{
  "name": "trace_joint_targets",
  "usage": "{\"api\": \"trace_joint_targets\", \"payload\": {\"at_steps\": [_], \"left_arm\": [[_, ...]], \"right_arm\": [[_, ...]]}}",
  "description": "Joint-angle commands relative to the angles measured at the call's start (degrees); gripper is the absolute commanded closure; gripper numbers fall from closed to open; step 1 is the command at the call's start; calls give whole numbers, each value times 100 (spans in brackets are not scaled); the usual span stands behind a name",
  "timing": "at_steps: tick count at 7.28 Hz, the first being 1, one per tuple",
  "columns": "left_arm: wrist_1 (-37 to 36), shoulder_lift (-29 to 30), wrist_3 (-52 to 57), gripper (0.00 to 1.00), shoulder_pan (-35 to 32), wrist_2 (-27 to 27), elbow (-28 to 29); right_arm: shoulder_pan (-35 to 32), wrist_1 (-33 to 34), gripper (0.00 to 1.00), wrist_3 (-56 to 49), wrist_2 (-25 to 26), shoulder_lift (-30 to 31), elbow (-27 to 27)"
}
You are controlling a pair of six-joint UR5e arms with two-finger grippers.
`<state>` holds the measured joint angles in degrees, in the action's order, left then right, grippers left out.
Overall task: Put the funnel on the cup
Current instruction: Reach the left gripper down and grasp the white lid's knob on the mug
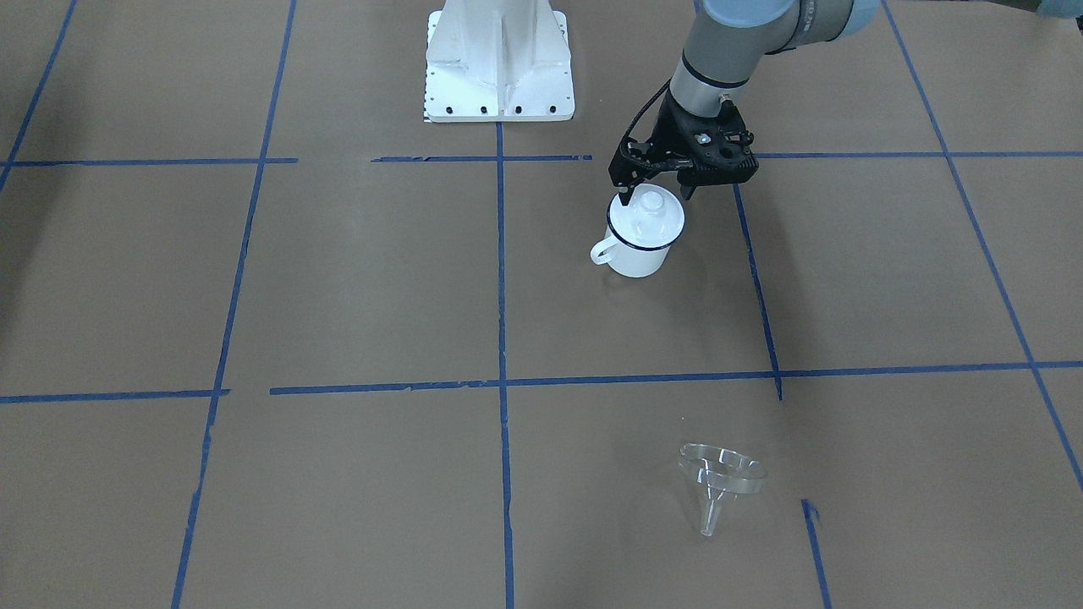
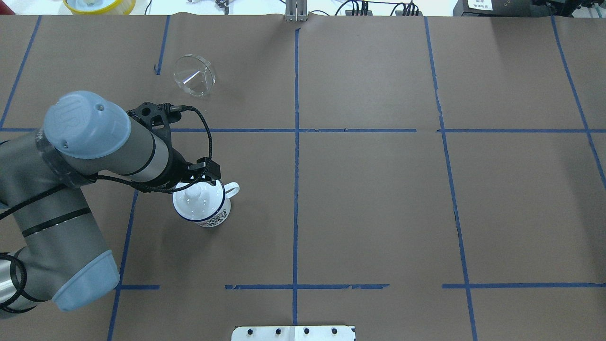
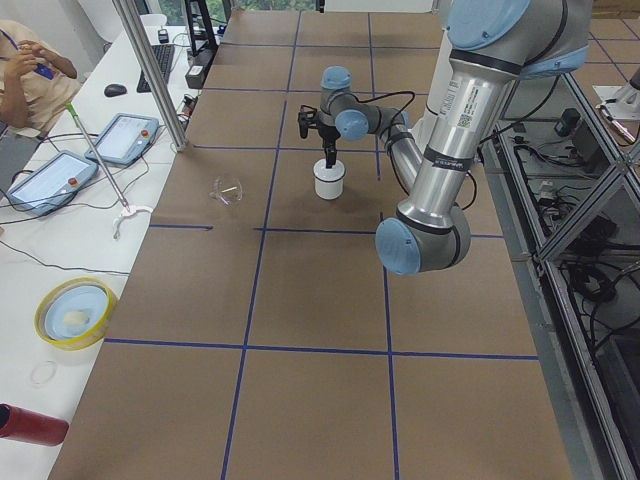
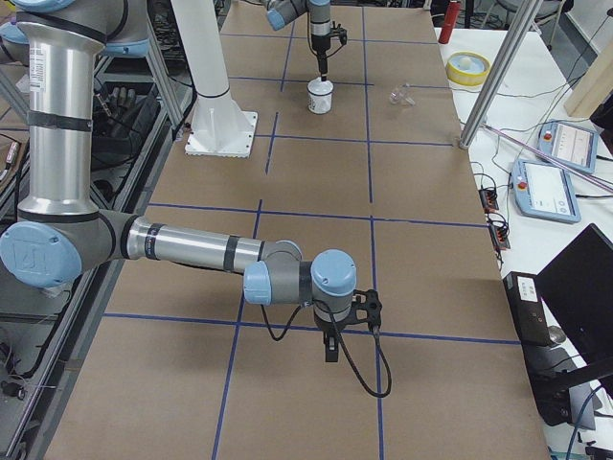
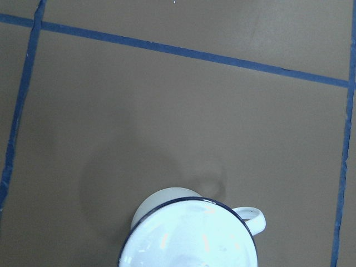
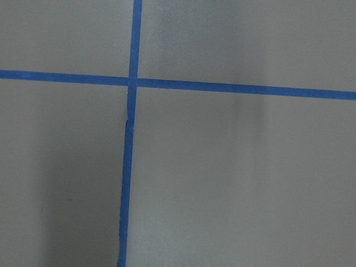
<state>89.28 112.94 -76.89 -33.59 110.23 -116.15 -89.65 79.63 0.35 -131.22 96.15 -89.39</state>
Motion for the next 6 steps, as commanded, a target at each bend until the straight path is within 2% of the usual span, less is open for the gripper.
{"api": "trace_joint_targets", "payload": {"at_steps": [1, 6], "left_arm": [[-95, 18, -20, 22, 125, -168, 5], [-165, 18, -20, 34, 186, -169, 5]], "right_arm": [[0, 0, 0, 0, 0, 0, 0], [0, 0, 0, 0, 0, 0, 0]]}}
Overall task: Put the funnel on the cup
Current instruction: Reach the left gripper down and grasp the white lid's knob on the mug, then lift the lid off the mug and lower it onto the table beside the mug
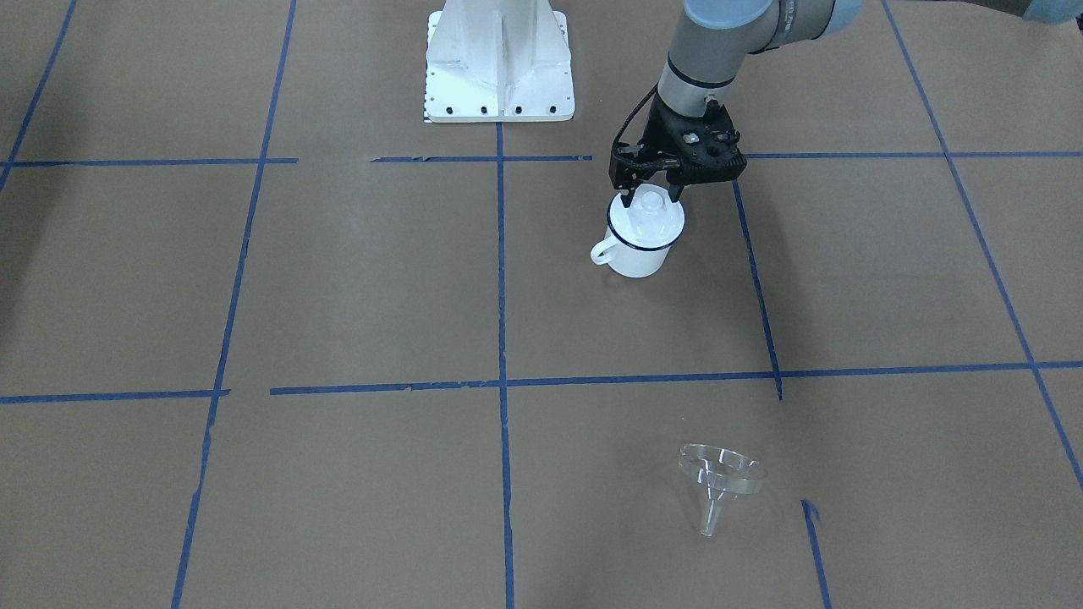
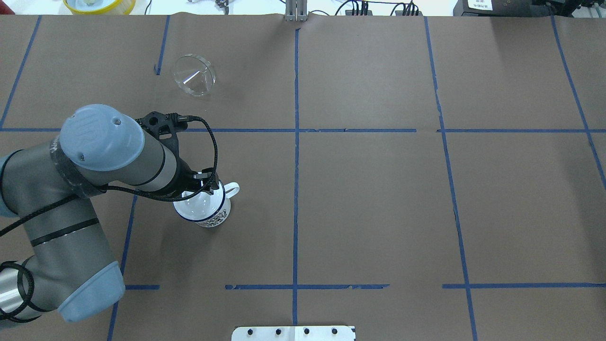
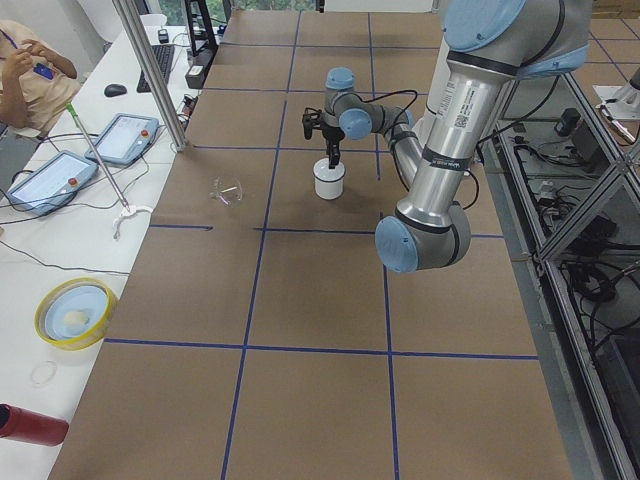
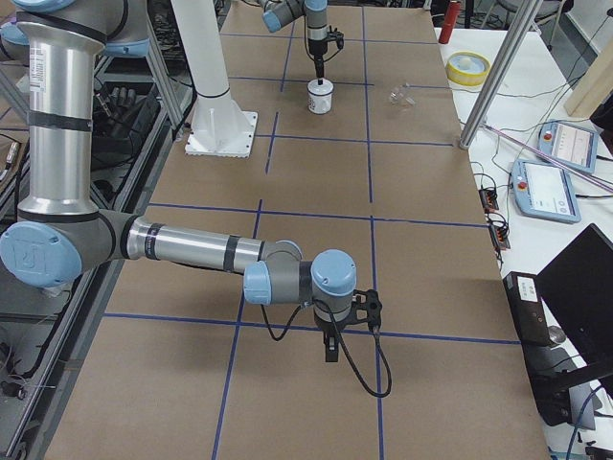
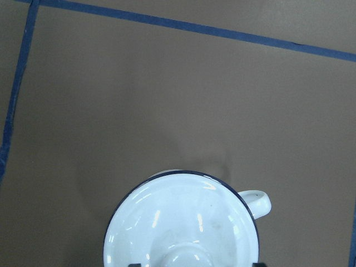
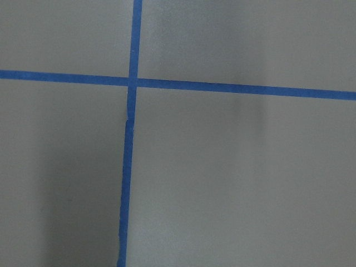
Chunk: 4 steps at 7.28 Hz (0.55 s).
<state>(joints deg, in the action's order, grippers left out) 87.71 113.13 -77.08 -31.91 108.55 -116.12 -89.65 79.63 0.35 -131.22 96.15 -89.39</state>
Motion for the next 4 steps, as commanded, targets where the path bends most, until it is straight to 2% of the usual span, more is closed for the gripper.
{"api": "trace_joint_targets", "payload": {"at_steps": [1, 3, 4], "left_arm": [[-8, -1, 0, 52, 18, -1, 2], [-8, -1, 0, 100, 10, -1, -16], [-8, -10, 9, 100, -25, -9, -60]], "right_arm": [[0, 0, 0, 0, 0, 0, 0], [0, 0, 0, 0, 0, 0, 0], [0, 0, 0, 0, 0, 0, 0]]}}
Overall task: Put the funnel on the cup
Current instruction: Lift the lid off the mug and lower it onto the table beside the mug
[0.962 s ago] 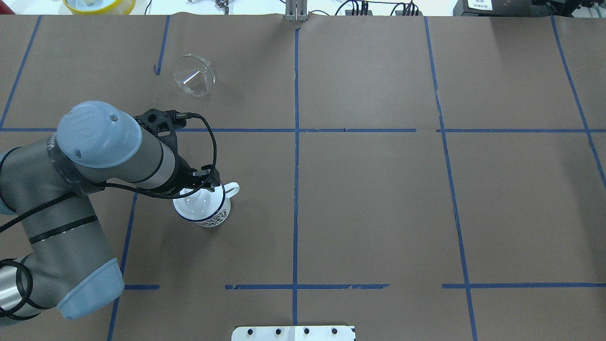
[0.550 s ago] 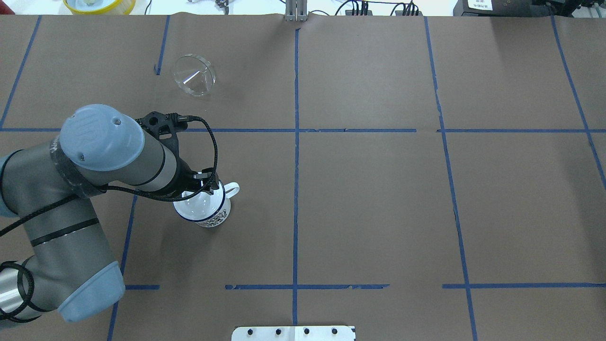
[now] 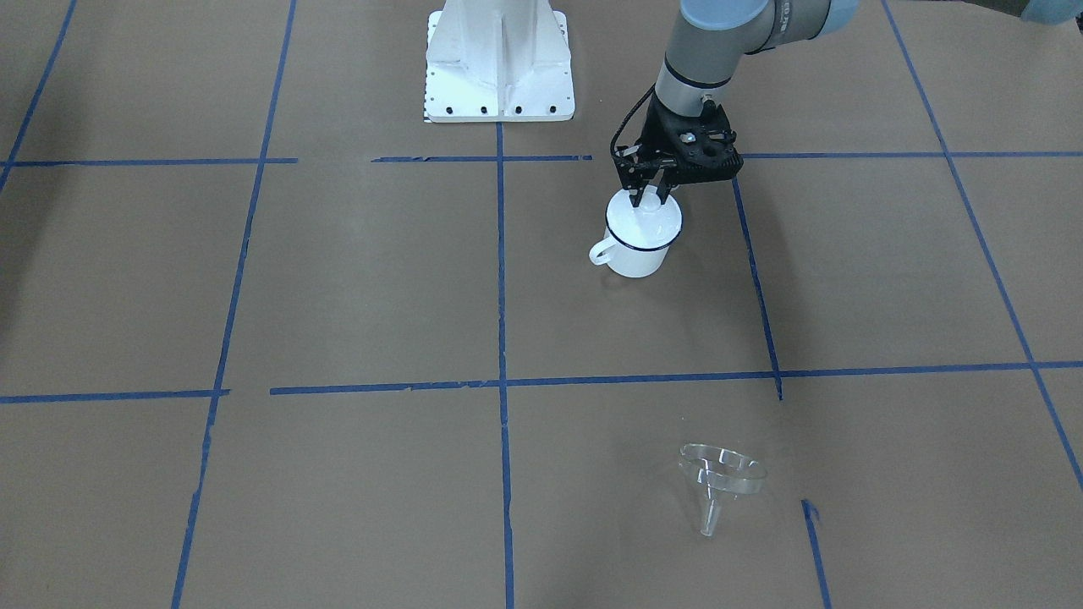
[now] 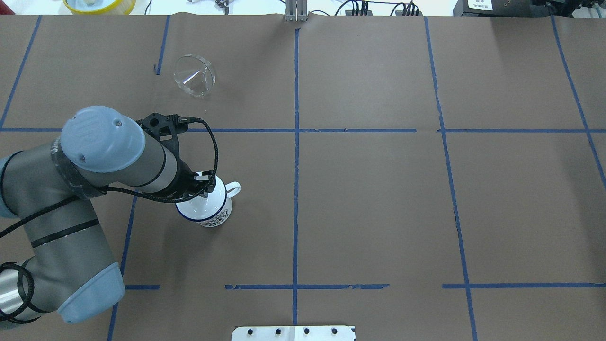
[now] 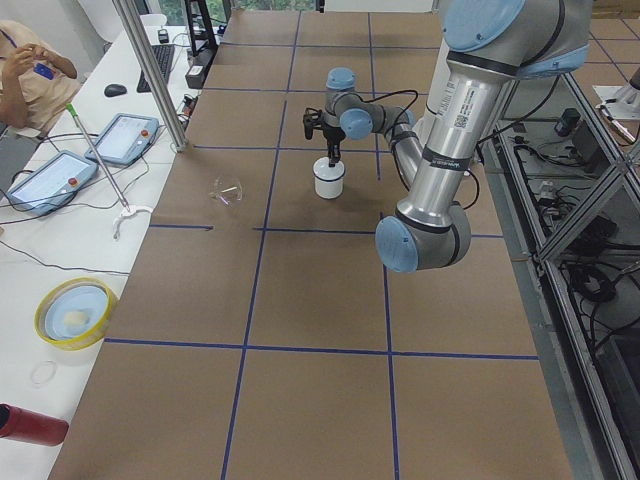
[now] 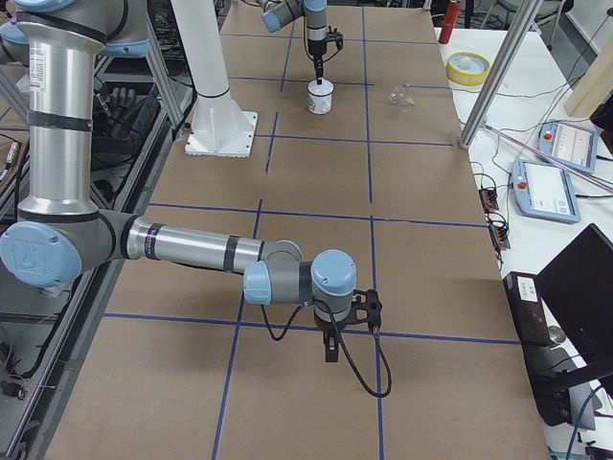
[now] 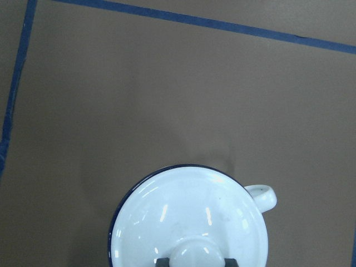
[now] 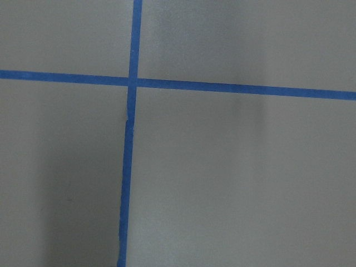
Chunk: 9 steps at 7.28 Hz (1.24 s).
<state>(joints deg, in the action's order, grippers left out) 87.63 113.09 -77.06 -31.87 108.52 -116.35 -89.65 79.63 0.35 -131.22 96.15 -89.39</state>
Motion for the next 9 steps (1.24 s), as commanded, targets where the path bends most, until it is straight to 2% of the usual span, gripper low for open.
{"api": "trace_joint_targets", "payload": {"at_steps": [1, 2, 3, 4, 5, 6, 7, 9], "left_arm": [[0, 3, 24, 100, -135, 2, -185], [-270, -32, 146, 100, -379, 11, -500], [-690, -102, 818, 100, -573, 20, -955], [-590, -807, 1164, 100, -593, 37, -1334], [159, -1545, 1202, 100, -593, 29, -1390], [1481, -2388, 1098, 100, -558, 11, -1269], [2242, -2718, 844, 100, -445, -15, -946], [2625, -2608, 194, 100, 248, -497, -391]], "right_arm": [[0, 0, 0, 0, 0, 0, 0], [0, 0, 0, 0, 0, 0, 0], [0, 0, 0, 0, 0, 0, 0], [0, 0, 0, 0, 0, 0, 0], [0, 0, 0, 0, 0, 0, 0], [0, 0, 0, 0, 0, 0, 0], [0, 0, 0, 0, 0, 0, 0], [0, 0, 0, 0, 0, 0, 0]]}}
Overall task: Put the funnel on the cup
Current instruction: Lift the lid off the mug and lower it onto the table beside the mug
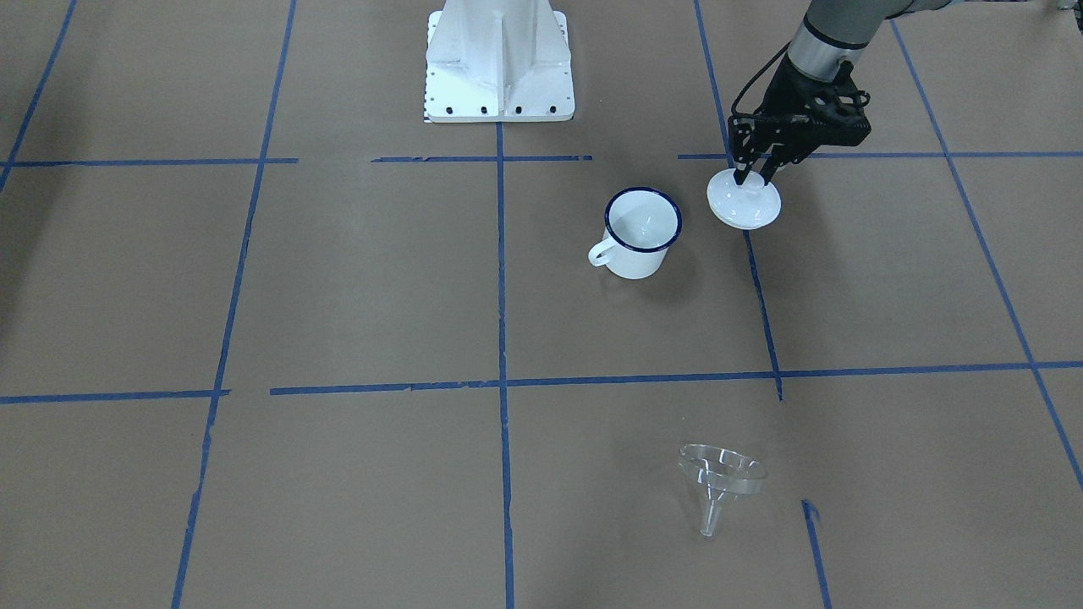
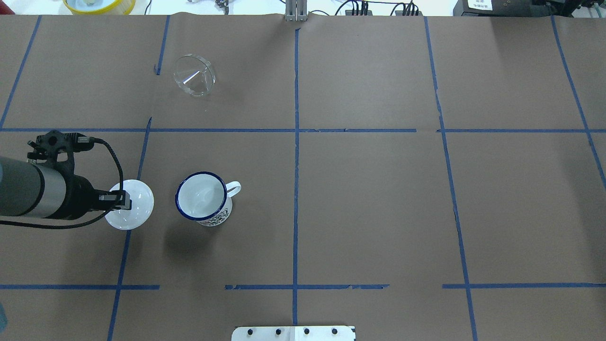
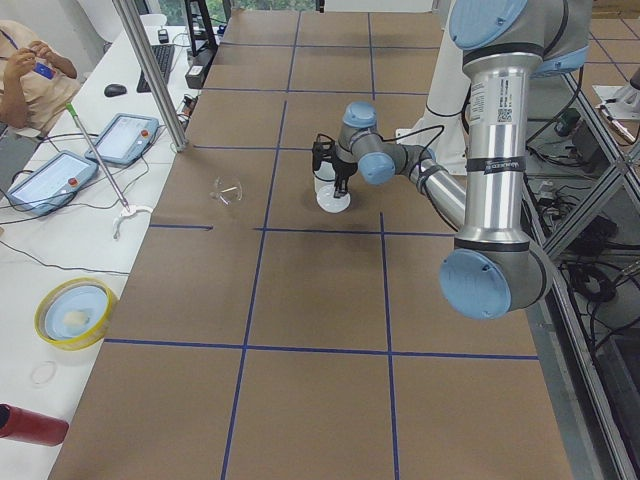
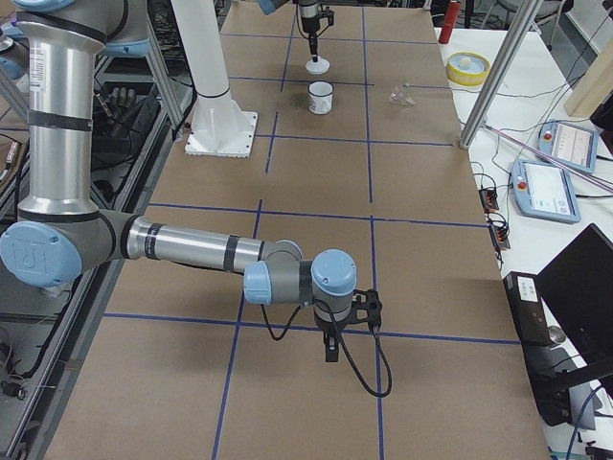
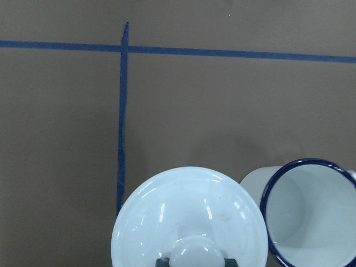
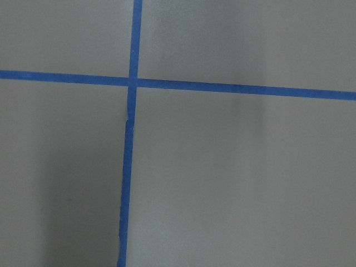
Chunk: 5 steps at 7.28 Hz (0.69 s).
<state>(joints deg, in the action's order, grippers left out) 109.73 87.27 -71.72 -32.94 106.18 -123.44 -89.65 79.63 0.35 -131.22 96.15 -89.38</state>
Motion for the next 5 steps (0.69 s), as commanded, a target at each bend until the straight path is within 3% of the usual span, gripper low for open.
{"api": "trace_joint_targets", "payload": {"at_steps": [1, 4, 5], "left_arm": [[574, 9, -560, 100, 576, -282, 547], [567, 97, -571, 100, 614, -282, 689], [567, 132, -562, 87, 622, -282, 759]], "right_arm": [[0, 0, 0, 0, 0, 0, 0], [0, 0, 0, 0, 0, 0, 0], [0, 0, 0, 0, 0, 0, 0]]}}
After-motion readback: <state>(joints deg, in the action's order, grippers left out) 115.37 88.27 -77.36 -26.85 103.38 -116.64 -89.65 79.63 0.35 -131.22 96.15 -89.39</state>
